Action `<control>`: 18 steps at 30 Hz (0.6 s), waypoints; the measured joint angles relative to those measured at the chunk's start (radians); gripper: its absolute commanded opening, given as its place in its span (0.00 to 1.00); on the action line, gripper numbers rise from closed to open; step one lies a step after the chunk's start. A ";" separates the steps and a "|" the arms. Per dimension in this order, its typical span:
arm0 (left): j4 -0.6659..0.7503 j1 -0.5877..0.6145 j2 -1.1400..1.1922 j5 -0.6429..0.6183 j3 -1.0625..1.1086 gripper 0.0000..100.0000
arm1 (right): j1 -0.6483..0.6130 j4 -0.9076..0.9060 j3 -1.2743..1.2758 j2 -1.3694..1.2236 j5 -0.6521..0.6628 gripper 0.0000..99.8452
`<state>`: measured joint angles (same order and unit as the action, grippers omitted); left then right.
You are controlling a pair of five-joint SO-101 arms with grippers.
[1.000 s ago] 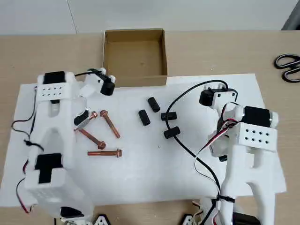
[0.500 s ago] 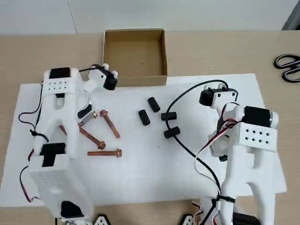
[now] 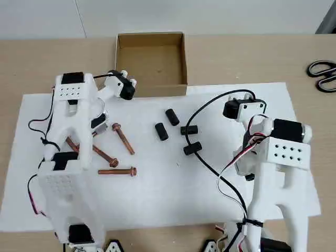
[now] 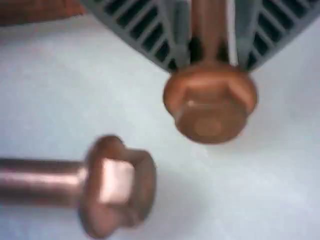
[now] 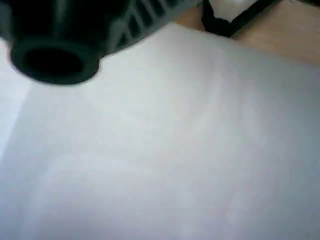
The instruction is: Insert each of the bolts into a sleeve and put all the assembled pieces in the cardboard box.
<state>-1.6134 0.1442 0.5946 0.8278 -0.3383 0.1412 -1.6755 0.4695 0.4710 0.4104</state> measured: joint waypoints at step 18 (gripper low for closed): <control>0.003 0.000 0.034 0.000 0.011 0.01 | 0.000 0.000 0.000 0.000 0.000 0.00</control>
<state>-1.6103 0.1442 0.6283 0.8278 -0.3276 0.1412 -1.6755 0.4695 0.4710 0.4104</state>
